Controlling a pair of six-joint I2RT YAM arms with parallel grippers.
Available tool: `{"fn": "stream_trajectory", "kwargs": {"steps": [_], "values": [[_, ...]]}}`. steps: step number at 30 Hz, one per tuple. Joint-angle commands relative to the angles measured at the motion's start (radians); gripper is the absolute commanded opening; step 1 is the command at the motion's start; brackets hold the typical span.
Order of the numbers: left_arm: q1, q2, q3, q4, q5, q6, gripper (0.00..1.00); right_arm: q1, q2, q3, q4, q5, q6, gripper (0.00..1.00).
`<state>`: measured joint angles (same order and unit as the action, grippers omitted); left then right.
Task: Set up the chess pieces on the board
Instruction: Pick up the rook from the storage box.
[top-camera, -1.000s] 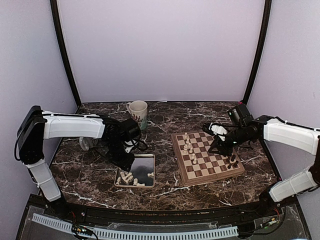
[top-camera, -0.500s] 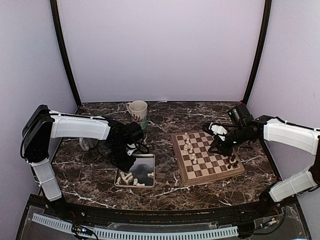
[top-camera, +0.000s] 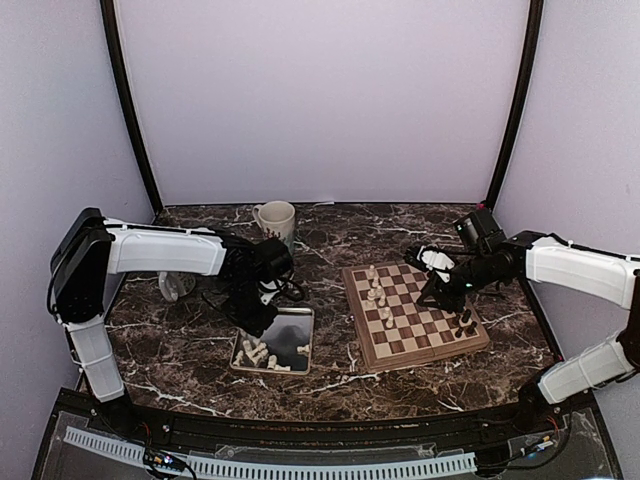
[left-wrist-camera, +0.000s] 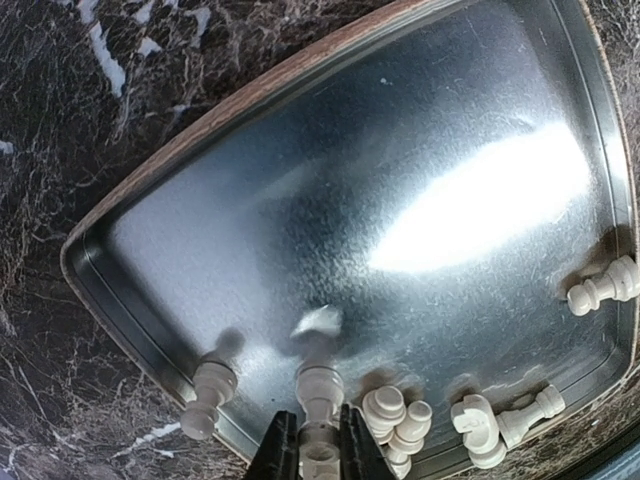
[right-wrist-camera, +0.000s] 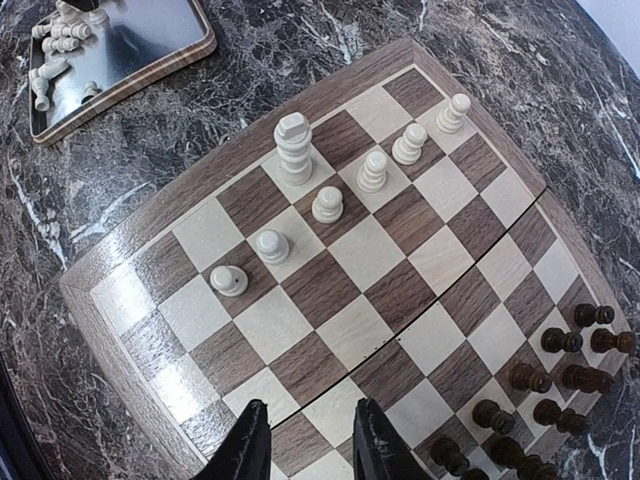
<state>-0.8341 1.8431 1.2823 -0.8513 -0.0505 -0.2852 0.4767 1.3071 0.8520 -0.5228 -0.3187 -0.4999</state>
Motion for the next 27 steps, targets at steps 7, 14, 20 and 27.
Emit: {"fn": "stream_trajectory", "kwargs": {"steps": [7,14,20,27], "values": [[-0.005,0.010,0.003,-0.020,-0.018,0.006,0.24,-0.006,0.006,-0.009,0.014,0.003,-0.006,0.29],[-0.007,0.018,0.001,-0.030,-0.016,0.009,0.20,-0.006,0.011,-0.009,0.012,0.003,-0.008,0.29],[-0.010,0.028,0.026,-0.022,-0.015,0.025,0.09,-0.006,0.012,-0.010,0.010,0.004,-0.008,0.29],[-0.011,0.034,0.063,0.085,0.097,0.070,0.05,-0.006,0.024,-0.006,0.007,-0.002,-0.008,0.29]]}}
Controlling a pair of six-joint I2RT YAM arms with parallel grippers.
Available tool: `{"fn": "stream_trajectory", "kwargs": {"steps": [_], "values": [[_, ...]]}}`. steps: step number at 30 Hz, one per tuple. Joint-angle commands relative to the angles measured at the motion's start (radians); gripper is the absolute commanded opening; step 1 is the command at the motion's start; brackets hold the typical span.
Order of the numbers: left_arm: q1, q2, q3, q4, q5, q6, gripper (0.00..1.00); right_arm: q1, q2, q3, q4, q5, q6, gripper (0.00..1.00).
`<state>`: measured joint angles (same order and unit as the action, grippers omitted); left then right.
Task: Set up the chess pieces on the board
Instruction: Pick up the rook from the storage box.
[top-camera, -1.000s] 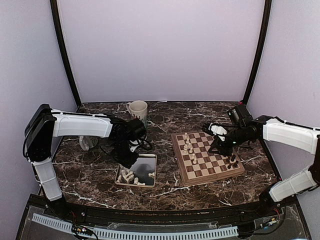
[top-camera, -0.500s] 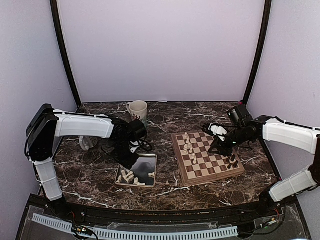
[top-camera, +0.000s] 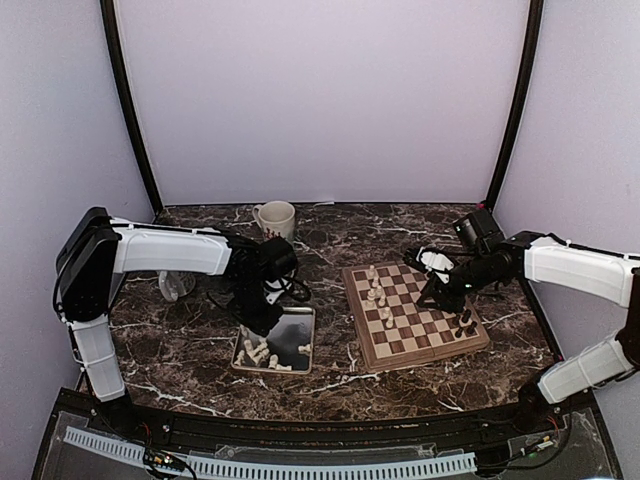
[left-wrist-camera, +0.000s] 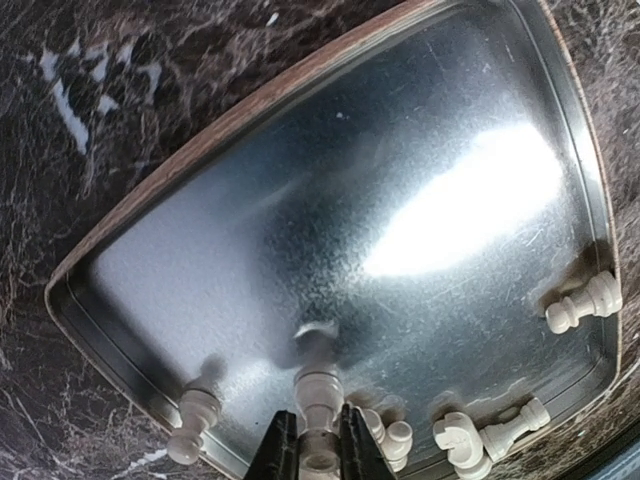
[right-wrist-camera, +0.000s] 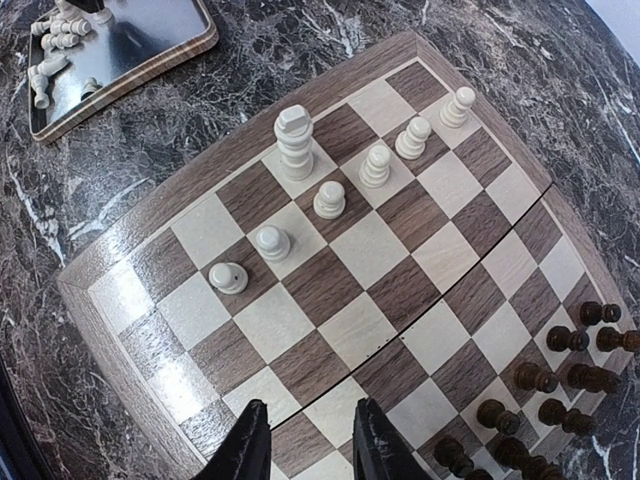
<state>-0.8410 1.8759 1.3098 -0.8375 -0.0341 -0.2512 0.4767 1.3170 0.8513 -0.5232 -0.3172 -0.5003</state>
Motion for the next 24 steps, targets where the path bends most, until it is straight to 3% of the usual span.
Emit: {"fn": "stream_trajectory", "kwargs": {"steps": [1,20,24], "values": [[-0.006,0.006,0.042,0.086,0.094,0.040,0.05,-0.006,0.016,-0.006,0.005,-0.003,-0.007,0.29],[0.001,0.075,0.227,0.268,0.348,0.092,0.05,-0.007,0.017,-0.003,-0.003,-0.011,-0.009,0.30],[0.004,0.122,0.339,0.250,0.260,0.150,0.05,-0.006,0.016,-0.003,-0.004,-0.011,-0.009,0.30]]}}
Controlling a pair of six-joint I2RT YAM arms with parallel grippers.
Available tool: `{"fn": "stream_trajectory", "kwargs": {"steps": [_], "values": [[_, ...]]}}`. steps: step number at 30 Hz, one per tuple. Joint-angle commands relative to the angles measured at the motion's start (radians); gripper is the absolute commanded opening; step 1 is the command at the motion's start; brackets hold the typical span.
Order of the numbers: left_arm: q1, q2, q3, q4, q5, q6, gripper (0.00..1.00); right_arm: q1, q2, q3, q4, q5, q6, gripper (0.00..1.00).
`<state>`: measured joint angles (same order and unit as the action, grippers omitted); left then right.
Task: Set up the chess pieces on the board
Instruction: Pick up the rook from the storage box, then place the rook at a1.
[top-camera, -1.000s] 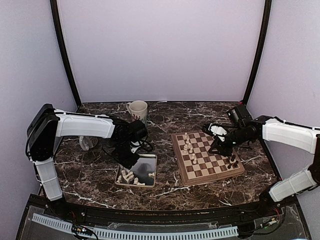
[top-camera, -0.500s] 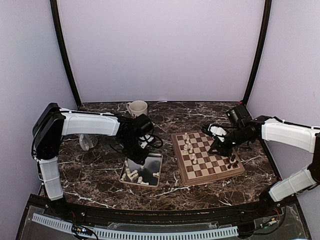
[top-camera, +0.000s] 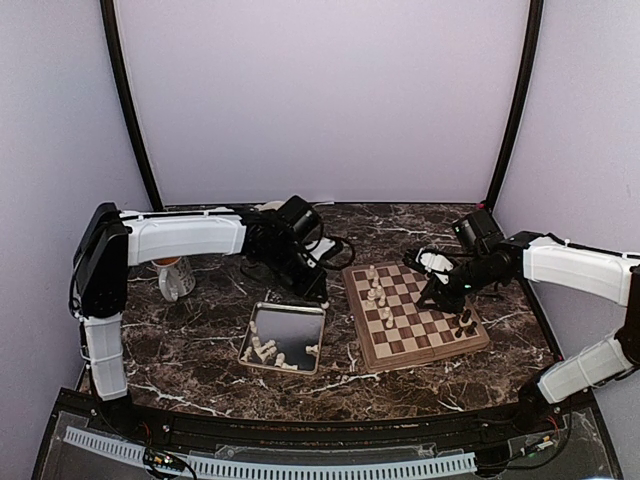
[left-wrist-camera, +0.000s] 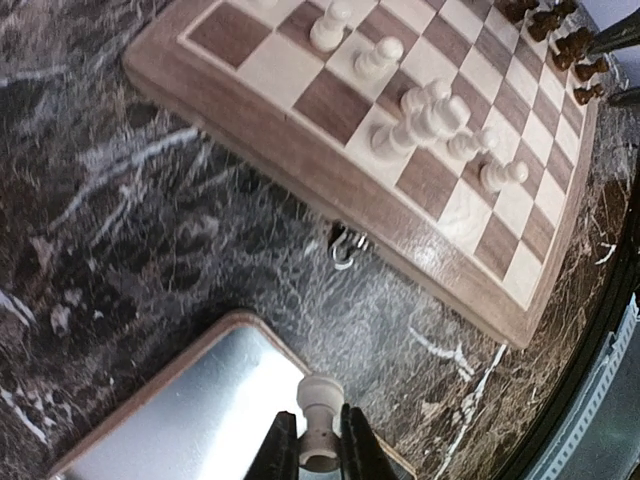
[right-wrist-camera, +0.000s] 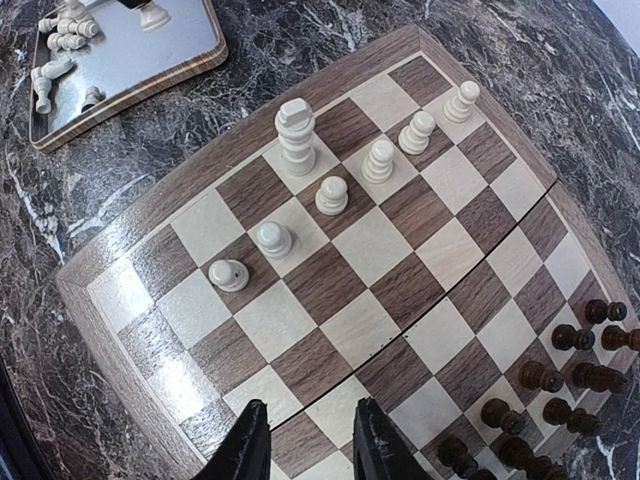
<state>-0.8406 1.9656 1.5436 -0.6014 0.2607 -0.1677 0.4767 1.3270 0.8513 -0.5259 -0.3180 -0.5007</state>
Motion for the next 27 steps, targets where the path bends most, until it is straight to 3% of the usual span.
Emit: {"fn": "stream_trajectory", "kwargs": {"steps": [1,10,27], "values": [[0.004,0.055,0.144,-0.005,-0.066,0.079,0.05,-0.006,0.006,-0.003,-0.002,-0.009,-0.007,0.30],[0.003,0.263,0.477,-0.071,-0.235,0.165,0.06,-0.006,-0.001,-0.005,-0.001,0.002,-0.008,0.29],[0.004,0.451,0.675,0.008,-0.186,0.173,0.09,-0.006,0.002,-0.009,0.001,0.016,-0.010,0.29]]}}
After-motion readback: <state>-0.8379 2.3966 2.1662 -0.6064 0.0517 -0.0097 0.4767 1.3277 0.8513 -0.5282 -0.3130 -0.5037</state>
